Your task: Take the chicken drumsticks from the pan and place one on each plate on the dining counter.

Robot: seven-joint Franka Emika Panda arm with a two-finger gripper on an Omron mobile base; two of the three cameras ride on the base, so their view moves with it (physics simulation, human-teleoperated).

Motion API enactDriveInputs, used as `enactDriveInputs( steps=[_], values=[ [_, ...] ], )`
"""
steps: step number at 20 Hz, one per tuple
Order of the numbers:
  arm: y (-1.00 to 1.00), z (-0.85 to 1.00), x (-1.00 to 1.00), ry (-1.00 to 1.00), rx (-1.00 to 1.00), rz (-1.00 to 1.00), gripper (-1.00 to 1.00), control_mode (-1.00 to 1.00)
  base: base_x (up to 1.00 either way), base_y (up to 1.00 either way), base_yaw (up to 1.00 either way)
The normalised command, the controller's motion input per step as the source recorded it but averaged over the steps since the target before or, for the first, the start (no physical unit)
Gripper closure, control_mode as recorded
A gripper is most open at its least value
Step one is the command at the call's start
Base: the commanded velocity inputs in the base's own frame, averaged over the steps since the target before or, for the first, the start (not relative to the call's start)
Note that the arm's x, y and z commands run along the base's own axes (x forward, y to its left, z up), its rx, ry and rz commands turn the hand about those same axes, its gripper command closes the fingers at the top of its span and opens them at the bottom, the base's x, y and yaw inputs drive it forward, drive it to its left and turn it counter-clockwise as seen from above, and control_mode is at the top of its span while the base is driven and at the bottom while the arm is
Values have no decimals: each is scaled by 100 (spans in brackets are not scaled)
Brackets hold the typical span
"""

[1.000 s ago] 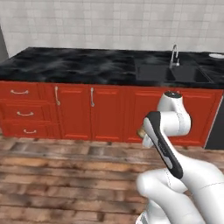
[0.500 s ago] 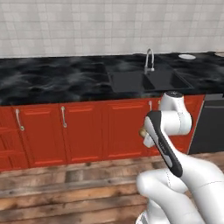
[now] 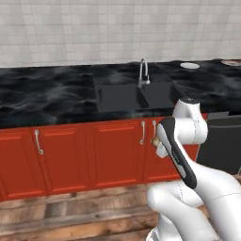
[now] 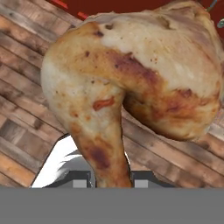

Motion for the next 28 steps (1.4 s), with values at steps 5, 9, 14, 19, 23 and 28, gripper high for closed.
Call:
enactDriveInputs(
  steps=[5,9,14,19,23,28],
  values=[
    [0,0,0,0,0,0,100,100,24,-63,-43],
    [0,0,0,0,0,0,100,100,7,-28,-88],
    [0,0,0,0,0,0,100,100,10,31,-55],
    [0,0,0,0,0,0,100,100,13,69,-32],
    [0,0,0,0,0,0,100,100,72,-10,-36],
    [0,0,0,0,0,0,100,100,76,-46,-17]
  ],
)
